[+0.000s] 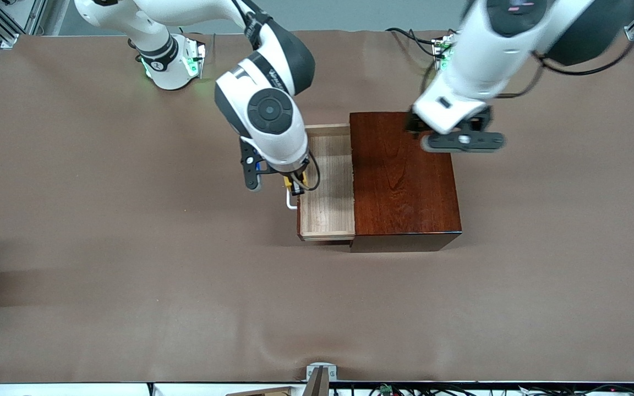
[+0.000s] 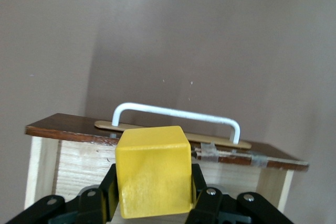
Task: Open drawer, take yellow block, close drawer
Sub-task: 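Lift the block out with the right gripper while the left gripper reaches the drawer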
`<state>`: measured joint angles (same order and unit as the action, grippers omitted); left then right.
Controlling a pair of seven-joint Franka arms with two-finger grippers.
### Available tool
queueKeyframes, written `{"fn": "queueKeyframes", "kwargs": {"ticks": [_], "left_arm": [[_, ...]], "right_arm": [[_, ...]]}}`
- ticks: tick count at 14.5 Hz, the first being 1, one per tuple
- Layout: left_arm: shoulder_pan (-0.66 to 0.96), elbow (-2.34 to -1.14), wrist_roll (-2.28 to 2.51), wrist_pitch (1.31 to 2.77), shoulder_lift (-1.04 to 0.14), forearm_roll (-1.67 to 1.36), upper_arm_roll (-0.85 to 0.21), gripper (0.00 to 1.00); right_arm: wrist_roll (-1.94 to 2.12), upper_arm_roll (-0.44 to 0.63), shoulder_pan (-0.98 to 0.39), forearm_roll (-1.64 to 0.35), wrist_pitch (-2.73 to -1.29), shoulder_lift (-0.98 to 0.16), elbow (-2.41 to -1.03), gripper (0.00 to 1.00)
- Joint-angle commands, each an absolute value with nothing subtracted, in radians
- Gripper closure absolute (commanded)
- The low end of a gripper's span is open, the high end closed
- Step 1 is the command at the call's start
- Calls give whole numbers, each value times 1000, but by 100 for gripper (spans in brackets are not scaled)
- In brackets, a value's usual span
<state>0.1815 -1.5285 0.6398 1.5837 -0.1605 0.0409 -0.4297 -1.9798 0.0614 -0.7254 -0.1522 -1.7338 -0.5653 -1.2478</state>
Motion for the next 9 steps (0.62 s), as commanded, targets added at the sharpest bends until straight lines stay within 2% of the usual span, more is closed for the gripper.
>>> {"fn": "queueKeyframes", "kwargs": {"ticks": [1,9], "left_arm": [[265,-1393,840,1598,-285,37,-431,0],[420,-1387,1271,1905,-411,41,-423,0]], "right_arm": [[-1849,54,-704,-160,-1710,-538,-1265,100],[-1444,55,-601,-146,-1720,-532,-1342,100]]}}
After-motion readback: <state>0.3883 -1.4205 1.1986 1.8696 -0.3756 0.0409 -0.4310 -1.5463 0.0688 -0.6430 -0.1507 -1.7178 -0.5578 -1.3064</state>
